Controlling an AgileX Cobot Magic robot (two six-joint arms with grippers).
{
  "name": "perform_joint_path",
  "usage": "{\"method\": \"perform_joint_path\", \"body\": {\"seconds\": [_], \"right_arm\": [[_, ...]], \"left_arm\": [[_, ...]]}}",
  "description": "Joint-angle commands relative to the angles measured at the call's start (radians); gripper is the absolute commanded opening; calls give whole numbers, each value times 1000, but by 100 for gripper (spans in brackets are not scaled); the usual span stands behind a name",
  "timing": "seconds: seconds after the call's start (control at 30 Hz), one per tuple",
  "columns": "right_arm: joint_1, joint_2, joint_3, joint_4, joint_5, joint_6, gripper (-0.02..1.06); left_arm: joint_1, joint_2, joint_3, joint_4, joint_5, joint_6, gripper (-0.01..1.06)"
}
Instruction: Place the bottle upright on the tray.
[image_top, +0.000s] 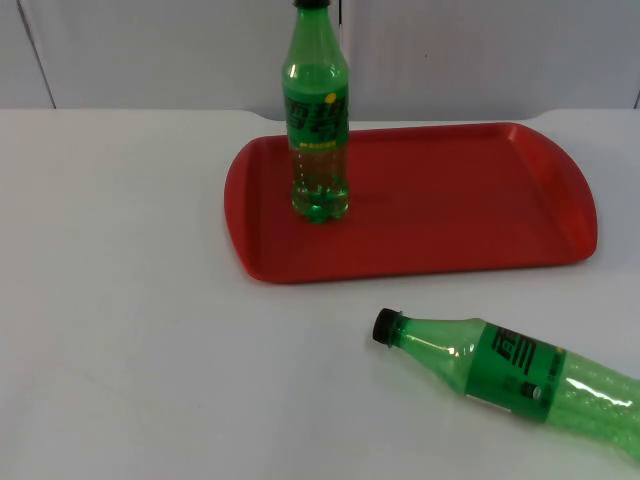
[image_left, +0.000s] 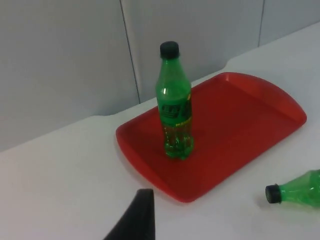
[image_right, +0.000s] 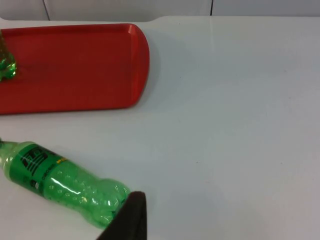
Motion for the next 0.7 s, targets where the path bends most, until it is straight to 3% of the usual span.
{"method": "perform_joint_path", "body": {"seconds": [0.0, 0.2, 0.43, 0.67], "right_arm": [[-2, -3, 7, -3, -9, -1, 105], [-2, -3, 7, -3, -9, -1, 105], [-2, -3, 7, -3, -9, -1, 105], [-2, -3, 7, -3, -8, -1, 105]], "left_arm": [[4, -88, 44, -26, -20, -12, 105], [4, -219, 81, -38, -8, -26, 105], [4, -419, 104, -24, 105, -35, 105], [4, -424, 103, 4, 215, -90, 105]]}}
